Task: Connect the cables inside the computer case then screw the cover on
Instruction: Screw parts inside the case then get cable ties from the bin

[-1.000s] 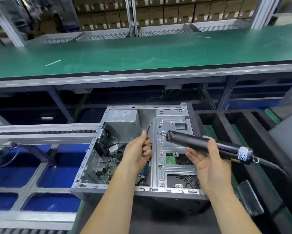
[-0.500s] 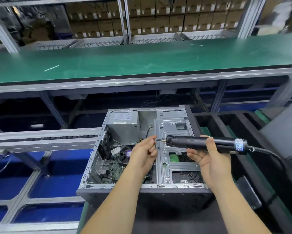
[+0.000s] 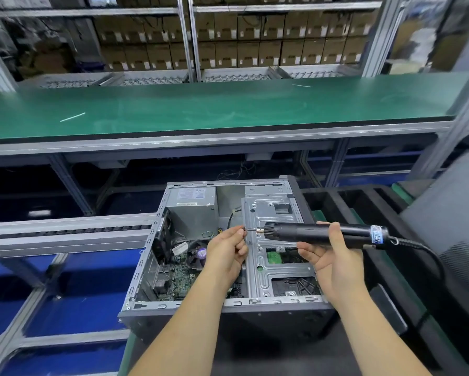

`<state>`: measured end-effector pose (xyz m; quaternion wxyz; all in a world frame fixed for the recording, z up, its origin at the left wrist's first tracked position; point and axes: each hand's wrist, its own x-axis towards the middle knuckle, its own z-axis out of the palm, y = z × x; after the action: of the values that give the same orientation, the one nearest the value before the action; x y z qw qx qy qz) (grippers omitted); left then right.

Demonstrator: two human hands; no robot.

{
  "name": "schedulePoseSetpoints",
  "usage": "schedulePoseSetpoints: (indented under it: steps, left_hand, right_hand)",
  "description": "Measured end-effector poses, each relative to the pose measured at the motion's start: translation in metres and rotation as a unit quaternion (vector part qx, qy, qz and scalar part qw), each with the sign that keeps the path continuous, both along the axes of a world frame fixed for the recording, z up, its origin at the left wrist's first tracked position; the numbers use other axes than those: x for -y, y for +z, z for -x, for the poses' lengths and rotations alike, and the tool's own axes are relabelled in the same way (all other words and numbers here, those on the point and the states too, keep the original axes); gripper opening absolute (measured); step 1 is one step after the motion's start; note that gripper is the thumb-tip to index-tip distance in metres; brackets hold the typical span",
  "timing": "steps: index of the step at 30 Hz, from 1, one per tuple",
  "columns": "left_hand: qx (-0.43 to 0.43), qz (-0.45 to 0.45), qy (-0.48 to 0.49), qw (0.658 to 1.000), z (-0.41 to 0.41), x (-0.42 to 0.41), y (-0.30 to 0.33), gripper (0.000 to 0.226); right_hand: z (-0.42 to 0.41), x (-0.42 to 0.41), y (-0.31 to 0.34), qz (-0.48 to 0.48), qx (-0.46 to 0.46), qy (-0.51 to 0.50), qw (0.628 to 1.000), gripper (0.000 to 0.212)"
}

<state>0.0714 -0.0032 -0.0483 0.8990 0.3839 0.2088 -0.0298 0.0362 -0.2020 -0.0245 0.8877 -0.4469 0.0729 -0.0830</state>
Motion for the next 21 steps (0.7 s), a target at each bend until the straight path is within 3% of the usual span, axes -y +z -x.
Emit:
schedulePoseSetpoints:
  steps: [7, 13, 21]
  left_hand:
    - [0.006, -0.034, 0.005, 0.999, 0.0013, 0.0022, 0.0017, 0.013]
    - [0.039, -0.157, 0.012, 0.987, 0.004, 0.0084, 0.0037, 0.011]
    - [0.073, -0.243, 0.002, 0.967, 0.0066, 0.0093, 0.0032, 0.012]
  right_hand:
    - [-0.0022, 0.0009, -0.0031, 0.0, 0.0, -0.003, 1.0, 0.055]
    - [-0.0028, 0.0025, -0.0039, -0.007, -0.004, -0.01, 1.0, 0.064]
    - [-0.0028, 0.003, -0.0062, -0.003, -0.001, -0.009, 1.0, 0.06]
